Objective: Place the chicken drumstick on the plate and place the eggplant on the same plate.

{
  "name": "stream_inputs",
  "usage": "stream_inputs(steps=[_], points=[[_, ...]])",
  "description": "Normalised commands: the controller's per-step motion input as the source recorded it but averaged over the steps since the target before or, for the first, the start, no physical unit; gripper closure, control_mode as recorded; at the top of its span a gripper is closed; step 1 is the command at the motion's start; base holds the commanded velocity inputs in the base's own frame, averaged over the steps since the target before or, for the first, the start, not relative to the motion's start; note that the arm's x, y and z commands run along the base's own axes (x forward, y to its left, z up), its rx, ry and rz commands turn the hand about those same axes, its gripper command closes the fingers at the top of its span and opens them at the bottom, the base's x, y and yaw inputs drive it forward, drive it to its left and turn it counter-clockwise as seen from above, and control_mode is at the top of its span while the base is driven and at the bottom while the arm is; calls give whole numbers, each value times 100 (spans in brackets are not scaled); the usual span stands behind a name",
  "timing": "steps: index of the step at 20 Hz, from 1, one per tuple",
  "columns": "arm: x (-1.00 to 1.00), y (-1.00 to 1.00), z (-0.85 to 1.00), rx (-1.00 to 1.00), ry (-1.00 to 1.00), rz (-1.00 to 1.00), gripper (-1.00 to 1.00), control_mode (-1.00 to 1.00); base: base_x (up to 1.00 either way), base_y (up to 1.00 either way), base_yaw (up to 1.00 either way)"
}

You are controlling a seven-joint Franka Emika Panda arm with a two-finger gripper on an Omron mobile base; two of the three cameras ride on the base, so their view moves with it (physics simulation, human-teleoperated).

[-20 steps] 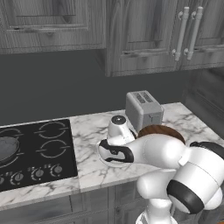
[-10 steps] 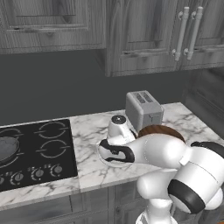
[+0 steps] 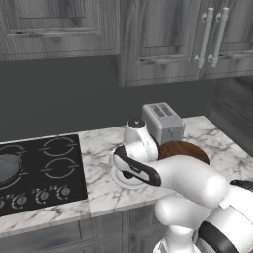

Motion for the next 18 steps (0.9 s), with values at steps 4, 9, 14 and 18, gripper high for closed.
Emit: stream_inputs(steps=[4,9,14,18], points=[[-50,-25,51,0,0,0,-100,-100,0,0,0],[-71,-43,51,0,0,0,-100,-100,0,0,0],[-54,-60,61,0,0,-6,-100,-100,0,0,0],[-63,-75,52,1,0,-5,-100,-100,0,0,0]])
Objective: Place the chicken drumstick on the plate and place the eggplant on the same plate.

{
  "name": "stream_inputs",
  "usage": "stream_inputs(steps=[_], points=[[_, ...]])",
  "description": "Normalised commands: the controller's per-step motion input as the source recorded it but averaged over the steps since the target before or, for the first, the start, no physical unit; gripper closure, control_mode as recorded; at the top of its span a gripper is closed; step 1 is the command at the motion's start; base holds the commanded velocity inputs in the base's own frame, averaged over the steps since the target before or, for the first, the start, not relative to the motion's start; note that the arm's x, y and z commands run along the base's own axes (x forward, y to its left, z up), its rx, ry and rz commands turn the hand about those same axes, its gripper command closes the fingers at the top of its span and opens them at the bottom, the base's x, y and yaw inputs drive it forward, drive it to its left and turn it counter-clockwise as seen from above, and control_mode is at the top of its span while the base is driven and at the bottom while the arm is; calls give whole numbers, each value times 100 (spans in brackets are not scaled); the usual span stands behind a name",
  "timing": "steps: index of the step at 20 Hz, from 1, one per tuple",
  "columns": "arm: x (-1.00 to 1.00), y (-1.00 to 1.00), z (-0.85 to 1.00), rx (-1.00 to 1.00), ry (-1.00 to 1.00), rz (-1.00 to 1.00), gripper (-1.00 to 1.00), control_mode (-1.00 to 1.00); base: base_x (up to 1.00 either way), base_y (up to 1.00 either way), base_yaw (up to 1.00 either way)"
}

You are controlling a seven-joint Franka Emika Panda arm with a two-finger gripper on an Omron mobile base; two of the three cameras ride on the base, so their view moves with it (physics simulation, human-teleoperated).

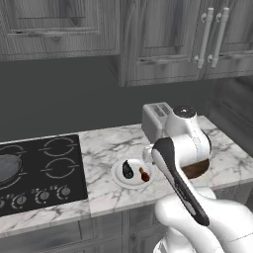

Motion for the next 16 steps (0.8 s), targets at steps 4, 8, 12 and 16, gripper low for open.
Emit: stream_inputs(steps=[4,8,12,16], points=[[-32,-61,37,0,0,-5,-100,-100,0,0,0],[-9,-64,45,0,0,0,-100,-100,0,0,0],[0,-57,46,0,0,0,-100,-100,0,0,0],[0,-32,43,0,0,0,-100,-100,0,0,0]])
